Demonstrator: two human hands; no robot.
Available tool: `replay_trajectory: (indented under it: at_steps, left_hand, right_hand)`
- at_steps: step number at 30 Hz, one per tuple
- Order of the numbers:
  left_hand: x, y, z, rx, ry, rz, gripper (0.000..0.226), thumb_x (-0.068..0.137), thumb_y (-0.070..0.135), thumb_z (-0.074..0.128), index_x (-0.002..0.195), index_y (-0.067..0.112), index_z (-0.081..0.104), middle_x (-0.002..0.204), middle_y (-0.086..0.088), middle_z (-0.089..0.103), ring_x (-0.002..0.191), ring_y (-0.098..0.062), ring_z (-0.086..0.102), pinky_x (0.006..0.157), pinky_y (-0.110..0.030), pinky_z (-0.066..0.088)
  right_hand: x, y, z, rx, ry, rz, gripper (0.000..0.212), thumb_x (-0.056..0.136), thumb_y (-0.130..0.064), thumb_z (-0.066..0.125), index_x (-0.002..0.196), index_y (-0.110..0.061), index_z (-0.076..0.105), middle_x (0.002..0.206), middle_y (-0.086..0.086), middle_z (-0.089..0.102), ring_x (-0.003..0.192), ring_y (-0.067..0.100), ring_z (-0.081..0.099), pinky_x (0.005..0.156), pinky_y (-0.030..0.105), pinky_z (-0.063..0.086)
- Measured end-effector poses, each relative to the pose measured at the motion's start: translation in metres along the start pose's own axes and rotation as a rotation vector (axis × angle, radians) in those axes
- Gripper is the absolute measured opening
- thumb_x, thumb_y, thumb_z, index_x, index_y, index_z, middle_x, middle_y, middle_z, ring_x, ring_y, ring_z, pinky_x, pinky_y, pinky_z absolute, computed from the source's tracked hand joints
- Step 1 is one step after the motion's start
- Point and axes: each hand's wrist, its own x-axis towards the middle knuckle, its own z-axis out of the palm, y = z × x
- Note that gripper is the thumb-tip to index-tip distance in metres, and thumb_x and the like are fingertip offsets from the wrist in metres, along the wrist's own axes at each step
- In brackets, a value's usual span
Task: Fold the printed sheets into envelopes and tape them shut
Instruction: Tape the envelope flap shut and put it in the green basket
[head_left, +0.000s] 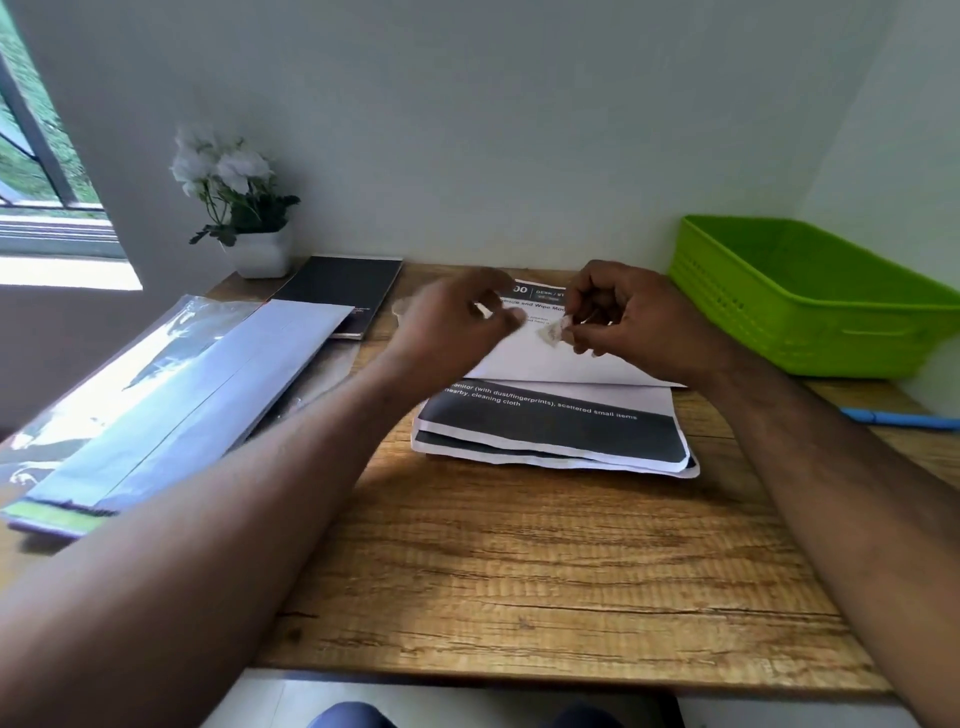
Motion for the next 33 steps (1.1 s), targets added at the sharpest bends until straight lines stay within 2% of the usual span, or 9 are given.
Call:
replay_trajectory:
  at_steps: [3, 7, 11, 13, 22, 25, 27, 30, 33]
  left_hand:
    - [-0.009, 0.010, 0.016, -0.230, -0.105, -0.042, 0.047, 0.079, 0.040, 0.076, 0.121, 0.025, 0.062, 0.086, 0.005, 0.072, 0.080, -0.011, 0.068, 0.074, -0.031, 0.057]
    - [-0.008, 0.010, 0.021, -0.336, -0.061, -0.012, 0.052, 0.076, 0.014, 0.081, 0.124, 0.019, 0.061, 0.081, -0.003, 0.074, 0.081, -0.022, 0.072, 0.084, -0.043, 0.058]
    - [-0.010, 0.014, 0.019, -0.474, -0.025, -0.051, 0.053, 0.075, 0.003, 0.079, 0.122, 0.014, 0.057, 0.082, -0.012, 0.074, 0.077, -0.023, 0.071, 0.073, -0.031, 0.058]
    - [-0.011, 0.015, 0.019, -0.595, -0.026, -0.109, 0.052, 0.074, 0.001, 0.079, 0.120, 0.011, 0.056, 0.084, -0.017, 0.074, 0.076, -0.026, 0.071, 0.071, -0.035, 0.056]
    - [-0.013, 0.024, 0.021, -0.848, -0.104, -0.160, 0.054, 0.067, 0.009, 0.080, 0.116, 0.011, 0.056, 0.090, -0.017, 0.074, 0.080, -0.029, 0.073, 0.075, -0.037, 0.059]
    - [-0.013, 0.031, 0.023, -0.635, -0.179, -0.096, 0.054, 0.076, 0.015, 0.079, 0.122, 0.019, 0.053, 0.088, -0.009, 0.076, 0.085, -0.020, 0.073, 0.081, -0.035, 0.058]
    - [-0.008, 0.030, 0.026, -0.127, -0.218, 0.068, 0.046, 0.085, 0.026, 0.073, 0.126, 0.027, 0.052, 0.103, 0.000, 0.073, 0.095, -0.011, 0.068, 0.085, -0.030, 0.053]
    - [0.007, 0.038, 0.042, 0.589, -0.344, 0.390, 0.042, 0.093, 0.040, 0.057, 0.134, 0.031, 0.051, 0.148, 0.000, 0.043, 0.137, -0.022, 0.037, 0.108, -0.043, 0.038]
    - [0.021, 0.049, 0.064, 0.556, -0.514, 0.358, 0.043, 0.099, 0.045, 0.044, 0.138, 0.029, 0.051, 0.156, -0.003, 0.031, 0.145, -0.025, 0.022, 0.117, -0.043, 0.024]
  right_hand:
    - [0.000, 0.000, -0.003, -0.002, -0.001, 0.024, 0.034, 0.077, 0.001, 0.072, 0.097, -0.018, 0.053, 0.076, 0.001, 0.071, 0.062, 0.013, 0.065, 0.058, 0.033, 0.052]
    - [0.001, -0.001, -0.005, -0.021, 0.001, 0.024, 0.043, 0.074, -0.001, 0.075, 0.094, -0.032, 0.052, 0.076, -0.003, 0.071, 0.059, 0.008, 0.063, 0.053, 0.025, 0.049]
    - [0.003, 0.002, -0.003, 0.196, 0.083, 0.012, 0.025, 0.076, 0.002, 0.074, 0.091, -0.015, 0.066, 0.074, 0.000, 0.071, 0.063, 0.011, 0.063, 0.053, 0.025, 0.049]
    - [0.004, 0.005, -0.002, 0.306, 0.130, 0.009, 0.016, 0.076, 0.002, 0.074, 0.086, -0.010, 0.070, 0.073, 0.003, 0.072, 0.064, 0.014, 0.063, 0.053, 0.026, 0.049]
    - [0.006, 0.003, -0.002, 0.629, 0.170, 0.053, 0.024, 0.074, 0.007, 0.071, 0.069, -0.017, 0.071, 0.068, 0.000, 0.070, 0.065, 0.018, 0.064, 0.053, 0.025, 0.046]
    - [0.002, 0.001, -0.021, 0.665, 0.242, 0.072, 0.024, 0.074, 0.005, 0.070, 0.069, -0.018, 0.073, 0.070, -0.002, 0.071, 0.065, 0.017, 0.065, 0.057, 0.025, 0.046]
    - [-0.001, 0.008, -0.040, 0.593, 0.296, 0.080, 0.022, 0.075, 0.005, 0.070, 0.075, -0.017, 0.074, 0.073, -0.002, 0.073, 0.068, 0.015, 0.066, 0.056, 0.025, 0.049]
    - [-0.009, 0.026, -0.061, 0.388, 0.310, 0.139, 0.019, 0.079, 0.002, 0.068, 0.082, -0.015, 0.075, 0.079, 0.000, 0.075, 0.072, 0.012, 0.068, 0.062, 0.025, 0.053]
    - [-0.013, 0.044, -0.066, 0.265, 0.289, 0.207, 0.021, 0.081, 0.000, 0.068, 0.088, -0.019, 0.074, 0.084, 0.000, 0.074, 0.076, 0.014, 0.066, 0.058, 0.023, 0.052]
